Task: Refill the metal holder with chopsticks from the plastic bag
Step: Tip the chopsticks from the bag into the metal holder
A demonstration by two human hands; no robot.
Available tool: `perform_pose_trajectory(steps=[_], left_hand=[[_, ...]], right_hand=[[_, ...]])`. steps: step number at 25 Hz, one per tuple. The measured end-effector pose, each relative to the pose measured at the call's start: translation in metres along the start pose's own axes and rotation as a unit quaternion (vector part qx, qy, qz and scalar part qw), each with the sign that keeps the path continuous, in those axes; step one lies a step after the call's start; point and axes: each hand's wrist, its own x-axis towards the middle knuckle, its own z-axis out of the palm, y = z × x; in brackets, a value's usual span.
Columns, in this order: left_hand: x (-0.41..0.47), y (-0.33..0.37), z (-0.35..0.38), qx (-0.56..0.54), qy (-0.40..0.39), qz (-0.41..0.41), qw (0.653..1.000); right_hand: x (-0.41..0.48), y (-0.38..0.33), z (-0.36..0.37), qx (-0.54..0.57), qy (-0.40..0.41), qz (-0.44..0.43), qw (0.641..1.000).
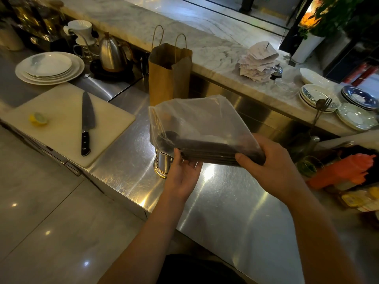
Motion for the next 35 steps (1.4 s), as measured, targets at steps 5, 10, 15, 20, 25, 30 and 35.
perform_pose_trajectory(steps=[5, 10, 15, 20, 25, 30, 35], left_hand=[[0.000, -0.001, -0.002, -0.019, 0.008, -0.003, 1.000], [0.001, 0.001, 0.002, -0.027, 0.001, -0.004, 1.000], [-0.001, 0.000, 0.004, -0.033, 0.000, -0.011, 0.999], [0.001, 0.002, 0.005, -0.037, -0.002, -0.013, 0.999], [0.006, 0.005, 0.002, -0.040, -0.007, -0.010, 0.999], [0.007, 0.004, 0.002, -0.042, -0.005, -0.012, 0.999], [0.009, 0.004, 0.008, -0.031, -0.003, -0.012, 0.999]], right_hand=[[-0.002, -0.004, 0.002, -0.004, -0.001, -0.008, 1.000], [-0.001, -0.005, 0.002, -0.004, 0.014, -0.006, 1.000], [-0.002, -0.010, 0.002, -0.001, 0.016, -0.004, 1.000], [-0.001, -0.013, 0.003, -0.016, 0.020, -0.007, 1.000], [0.000, -0.016, 0.005, -0.017, 0.018, -0.017, 1.000], [0.001, -0.018, 0.007, -0.007, 0.022, -0.013, 1.000], [0.003, -0.015, 0.008, 0.006, 0.043, -0.006, 0.999]])
